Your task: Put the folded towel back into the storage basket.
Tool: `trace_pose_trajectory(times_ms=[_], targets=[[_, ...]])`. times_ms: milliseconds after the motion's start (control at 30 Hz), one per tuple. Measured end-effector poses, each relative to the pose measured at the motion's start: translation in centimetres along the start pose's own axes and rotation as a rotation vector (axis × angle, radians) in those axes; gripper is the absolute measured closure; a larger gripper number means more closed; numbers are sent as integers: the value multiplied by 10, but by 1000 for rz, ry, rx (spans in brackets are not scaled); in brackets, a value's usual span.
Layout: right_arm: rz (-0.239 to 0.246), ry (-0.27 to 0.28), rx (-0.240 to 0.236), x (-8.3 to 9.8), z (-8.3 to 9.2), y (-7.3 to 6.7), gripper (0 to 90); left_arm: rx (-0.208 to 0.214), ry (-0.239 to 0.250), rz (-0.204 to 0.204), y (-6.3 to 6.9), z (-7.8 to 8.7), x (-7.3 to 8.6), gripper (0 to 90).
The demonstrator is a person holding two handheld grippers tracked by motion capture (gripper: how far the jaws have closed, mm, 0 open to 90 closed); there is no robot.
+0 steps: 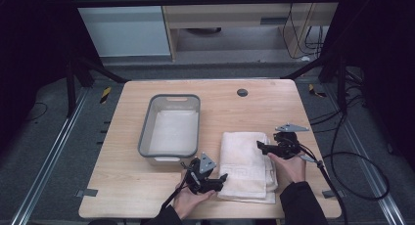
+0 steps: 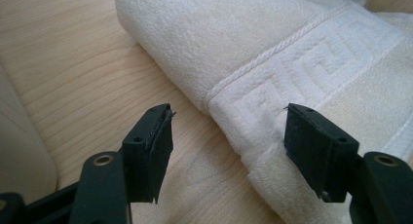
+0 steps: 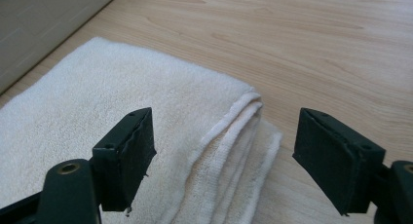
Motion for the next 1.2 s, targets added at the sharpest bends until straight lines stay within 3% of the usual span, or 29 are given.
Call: trace_pose_trajectory(times_ms=[600, 800, 1200], targets=[[-39, -70, -26, 16, -17, -1, 255, 6, -41, 33, 1, -18, 6, 326], [-87, -85, -49, 21, -21, 0, 278, 15, -50, 35, 2, -21, 6, 347], [-142, -106, -114, 22, -23, 0, 427, 72, -97, 90, -2, -25, 3, 419]])
Point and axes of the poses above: each handheld gripper's, and its own axes: z roughly backward along the jaws, x roughly out of its underside, y roughly to its right, the point moved 1 cm from there along -z, roughly forward along the jaws, and after that the axes turned 10 degrees about z, right-handed, at the moved point
